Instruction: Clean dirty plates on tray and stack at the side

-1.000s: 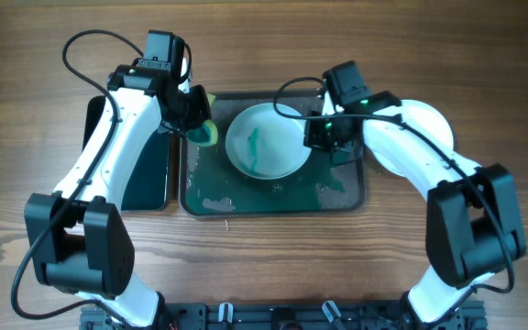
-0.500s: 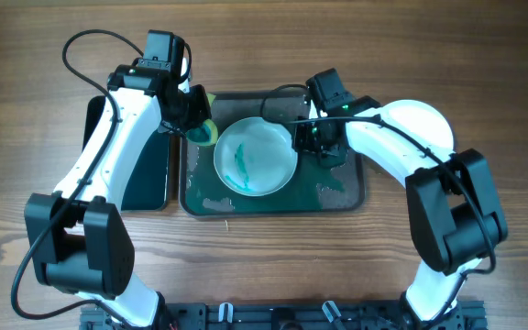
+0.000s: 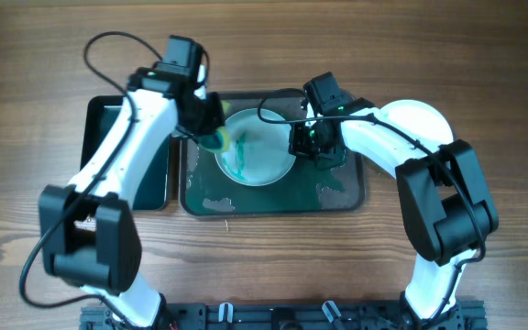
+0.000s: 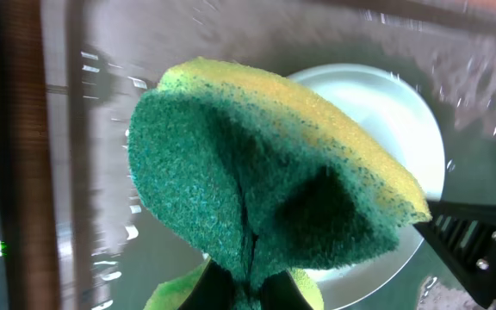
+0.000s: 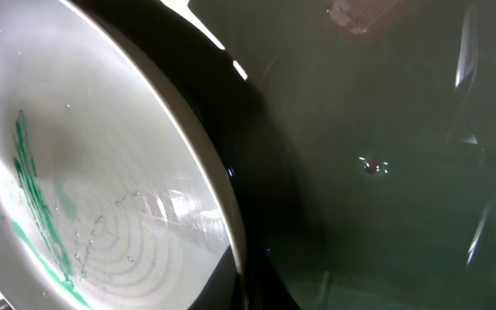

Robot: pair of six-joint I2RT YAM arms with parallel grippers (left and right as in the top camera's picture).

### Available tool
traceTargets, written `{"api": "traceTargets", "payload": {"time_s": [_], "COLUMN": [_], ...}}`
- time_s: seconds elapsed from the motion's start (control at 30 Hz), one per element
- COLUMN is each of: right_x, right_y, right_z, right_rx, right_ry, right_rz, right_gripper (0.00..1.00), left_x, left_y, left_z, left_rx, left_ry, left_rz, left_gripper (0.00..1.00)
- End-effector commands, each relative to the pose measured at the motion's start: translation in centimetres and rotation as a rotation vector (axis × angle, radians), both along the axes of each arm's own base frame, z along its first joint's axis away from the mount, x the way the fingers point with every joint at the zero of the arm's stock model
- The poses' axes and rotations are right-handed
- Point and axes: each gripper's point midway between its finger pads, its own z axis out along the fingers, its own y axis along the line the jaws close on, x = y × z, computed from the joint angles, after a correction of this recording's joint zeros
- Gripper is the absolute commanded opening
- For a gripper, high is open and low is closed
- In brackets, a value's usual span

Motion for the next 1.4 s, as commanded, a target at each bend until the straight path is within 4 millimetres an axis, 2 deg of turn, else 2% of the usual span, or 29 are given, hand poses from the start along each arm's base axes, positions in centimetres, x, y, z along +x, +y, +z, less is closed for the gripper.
{"api": "traceTargets", "payload": {"time_s": [0.0,0.07,0.17,0.27,0.33,0.37,0.4,0.43,0.47,0.53,0.63,0.67,0.73,0.8,0.9,1.0,1.1,1.17,1.27,1.3,1.37], "right_x": [-0.7,-0.7,-0.7,-0.7,-0.7,-0.7,-0.7,-0.7,-0.7,-0.7,-0.7,-0.7,-0.7,-0.7,-0.8,-0.9,-1.4,-1.6,-1.5,-1.6,-1.6], "right_y": [-0.1,-0.1,-0.1,-0.1,-0.1,-0.1,-0.1,-0.1,-0.1,-0.1,-0.1,-0.1,-0.1,-0.1,-0.1,-0.2,-0.3,0.1,0.1,0.1,0.0], "right_z": [-1.3,-1.3,-1.3,-1.3,-1.3,-1.3,-1.3,-1.3,-1.3,-1.3,-1.3,-1.3,-1.3,-1.3,-1.3,-1.5,-2.2,-2.2,-2.1,-2.1,-2.2], "right_rx": [-0.009,-0.009,-0.009,-0.009,-0.009,-0.009,-0.009,-0.009,-0.009,-0.009,-0.009,-0.009,-0.010,-0.010,-0.010,-0.011,-0.002,0.037,0.079,0.086,0.101], "right_ry": [0.037,0.037,0.035,0.033,0.034,0.034,0.034,0.034,0.034,0.033,0.035,0.034,0.034,0.034,0.033,0.035,0.047,0.058,0.065,0.067,0.065], "right_rz": [0.006,0.007,0.010,0.014,0.014,0.013,0.013,0.014,0.013,0.014,0.013,0.014,0.014,0.014,0.018,0.017,0.000,0.001,0.002,0.002,0.004], "right_gripper": [0.04,0.04,0.04,0.04,0.04,0.04,0.04,0.04,0.04,0.04,0.04,0.04,0.04,0.04,0.04,0.04,0.04,0.04,0.04,0.04,0.04], "left_x": [-1.0,-1.4,-1.2,-0.8,-0.9,-1.0,-1.4,-1.9,-3.0,-4.1,-3.0,-2.4,0.2,3.0,5.9,6.4,5.2,3.7,-0.5,-1.4,-4.6], "left_y": [-2.1,-2.7,-2.2,-1.6,-2.0,-2.6,-4.0,-5.9,-8.7,-11.5,-12.0,-11.9,-9.9,-6.2,-0.4,2.5,2.9,1.5,-3.5,-4.5,-8.5], "left_z": [-4.0,-6.1,-9.3,-11.4,-12.1,-12.2,-12.1,-11.8,-10.9,-9.6,-9.6,-9.7,-10.5,-10.8,-9.2,-7.8,-8.1,-9.0,-10.2,-10.2,-8.9], "left_rx": [0.029,0.051,0.111,0.154,0.149,0.131,0.072,-0.014,-0.160,-0.313,-0.311,-0.293,-0.155,0.067,0.383,0.541,0.562,0.483,0.197,0.132,-0.129], "left_ry": [0.089,0.130,0.166,0.173,0.180,0.183,0.186,0.187,0.186,0.170,0.115,0.094,0.049,-0.013,-0.124,-0.170,-0.114,-0.038,0.159,0.193,0.284], "left_rz": [-0.047,-0.066,-0.064,-0.060,-0.072,-0.089,-0.161,-0.255,-0.391,-0.519,-0.527,-0.512,-0.368,-0.186,0.043,0.124,0.105,0.058,-0.173,-0.224,-0.410], "left_gripper": [0.04,0.04,0.04,0.04,0.04,0.04,0.04,0.04,0.04,0.04,0.04,0.04,0.04,0.04,0.04,0.04,0.04,0.04,0.04,0.04,0.04]}}
